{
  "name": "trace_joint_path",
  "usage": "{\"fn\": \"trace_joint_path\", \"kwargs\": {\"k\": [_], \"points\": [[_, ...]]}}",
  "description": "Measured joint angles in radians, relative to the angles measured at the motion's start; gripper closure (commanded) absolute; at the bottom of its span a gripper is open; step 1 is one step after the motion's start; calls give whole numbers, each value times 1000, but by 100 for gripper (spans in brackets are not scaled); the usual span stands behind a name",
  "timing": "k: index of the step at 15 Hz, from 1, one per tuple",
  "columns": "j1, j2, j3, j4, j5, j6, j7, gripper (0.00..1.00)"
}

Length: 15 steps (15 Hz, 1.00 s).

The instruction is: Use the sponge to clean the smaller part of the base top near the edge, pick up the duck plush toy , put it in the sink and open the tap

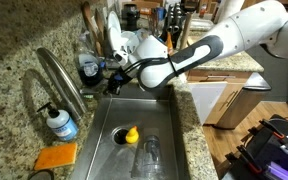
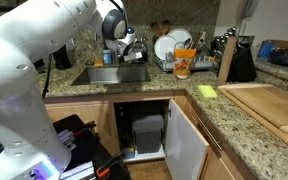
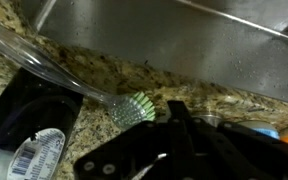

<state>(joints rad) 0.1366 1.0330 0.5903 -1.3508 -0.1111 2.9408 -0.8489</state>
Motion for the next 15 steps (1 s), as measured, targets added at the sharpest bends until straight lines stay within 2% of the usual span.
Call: {"fn": "trace_joint_path", "kwargs": {"k": [4,10,13,15], "points": [[1,-2,-4,-6,-1,-1,2,38],[17,-2,32,22,0,-2,2,0],[20,6,35,36,0,-4,2,2],[20,22,33,49,0,-7,2,0]]}}
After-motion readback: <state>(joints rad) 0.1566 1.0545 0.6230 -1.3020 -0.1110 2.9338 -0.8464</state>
